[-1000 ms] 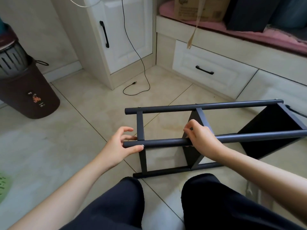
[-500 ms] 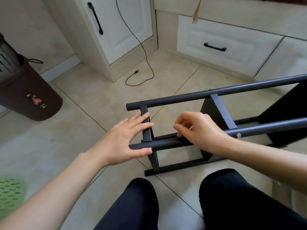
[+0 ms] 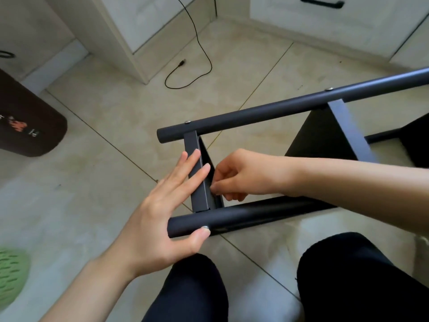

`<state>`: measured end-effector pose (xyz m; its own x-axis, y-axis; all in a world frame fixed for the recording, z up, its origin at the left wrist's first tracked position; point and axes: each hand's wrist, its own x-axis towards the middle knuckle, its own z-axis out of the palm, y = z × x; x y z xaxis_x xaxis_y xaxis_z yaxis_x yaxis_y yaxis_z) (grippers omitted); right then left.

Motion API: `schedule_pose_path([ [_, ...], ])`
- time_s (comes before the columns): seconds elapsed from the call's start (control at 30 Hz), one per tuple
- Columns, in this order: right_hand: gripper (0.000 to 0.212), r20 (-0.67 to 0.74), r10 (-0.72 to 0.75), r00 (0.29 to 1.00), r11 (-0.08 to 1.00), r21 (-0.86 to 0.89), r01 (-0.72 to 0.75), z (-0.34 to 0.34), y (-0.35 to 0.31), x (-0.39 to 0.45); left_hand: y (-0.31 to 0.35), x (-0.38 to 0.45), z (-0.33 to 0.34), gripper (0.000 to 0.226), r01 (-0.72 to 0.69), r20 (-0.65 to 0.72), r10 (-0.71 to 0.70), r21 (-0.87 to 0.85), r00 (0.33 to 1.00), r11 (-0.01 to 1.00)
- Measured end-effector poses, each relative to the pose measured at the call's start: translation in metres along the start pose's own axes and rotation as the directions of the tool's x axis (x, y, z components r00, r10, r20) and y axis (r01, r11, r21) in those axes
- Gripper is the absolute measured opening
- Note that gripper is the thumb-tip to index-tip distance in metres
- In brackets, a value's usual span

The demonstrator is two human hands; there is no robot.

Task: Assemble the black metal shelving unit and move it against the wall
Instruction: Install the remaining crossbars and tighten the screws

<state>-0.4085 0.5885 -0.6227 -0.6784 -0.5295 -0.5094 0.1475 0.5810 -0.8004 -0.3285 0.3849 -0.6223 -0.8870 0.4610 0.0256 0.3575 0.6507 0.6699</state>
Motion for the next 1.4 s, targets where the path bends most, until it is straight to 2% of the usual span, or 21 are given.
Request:
schedule_pose_path([
  [0.13,0.018,0.006,-0.004,1.0,0.998,0.056,0.004,0.0,0.005,0.007,-0.003,0.0,0.003,0.083,-0.029,-0.005,0.029,-0.009,1.0,1.0],
  [0.4,0.008,0.229,0.058,0.972,0.934,0.33,-0.134,0.0,0.011,0.009,-0.01,0.006,0.0,0.081,-0.059,0.019,0.06,-0.02,0.998,0.998],
  [0.5,0.003,0.313,0.081,0.946,0.901,0.382,-0.204,-0.004,0.012,0.011,-0.011,0.007,0.001,0.082,-0.061,0.017,0.062,-0.037,0.998,0.997],
  [0.8,0.009,0.311,0.049,0.949,0.896,0.406,-0.179,-0.009,0.009,0.012,-0.008,0.006,0.001,0.08,-0.059,0.009,0.059,-0.006,0.998,0.998],
  [0.93,0.015,0.31,0.012,0.951,0.9,0.411,-0.145,-0.011,0.009,0.014,-0.007,0.008,-0.007,0.077,-0.09,0.045,0.085,0.131,0.995,0.987],
  [1.03,0.015,0.286,0.013,0.958,0.929,0.351,-0.117,-0.009,0.01,0.016,-0.007,0.015,-0.022,0.074,-0.148,0.111,0.121,0.278,0.986,0.949],
  [1.1,0.013,0.229,0.037,0.973,0.967,0.237,-0.092,-0.007,0.011,0.018,-0.005,0.022,-0.032,0.071,-0.174,0.181,0.113,0.364,0.977,0.915],
  [1.17,0.013,0.16,0.057,0.985,0.992,0.1,-0.074,-0.006,0.012,0.021,-0.005,0.029,-0.039,0.077,-0.19,0.241,0.087,0.445,0.967,0.875],
  [1.23,0.015,0.097,0.047,0.994,0.998,-0.039,-0.044,-0.011,0.01,0.018,-0.001,0.028,-0.041,0.088,-0.165,0.274,0.038,0.457,0.961,0.874],
  [1.33,0.028,-0.072,-0.12,0.99,0.959,-0.265,0.096,-0.028,0.002,0.005,0.004,0.019,-0.034,0.095,-0.072,0.191,-0.014,0.437,0.981,0.897],
  [1.37,0.033,-0.143,-0.199,0.97,0.947,-0.283,0.153,-0.034,-0.003,0.001,0.003,0.014,-0.029,0.094,-0.005,0.13,-0.051,0.399,0.99,0.917],
  [1.4,0.035,-0.225,-0.281,0.933,0.934,-0.287,0.212,-0.039,-0.009,-0.002,0.005,0.022,-0.023,0.09,0.119,0.051,-0.14,0.294,0.989,0.948],
])
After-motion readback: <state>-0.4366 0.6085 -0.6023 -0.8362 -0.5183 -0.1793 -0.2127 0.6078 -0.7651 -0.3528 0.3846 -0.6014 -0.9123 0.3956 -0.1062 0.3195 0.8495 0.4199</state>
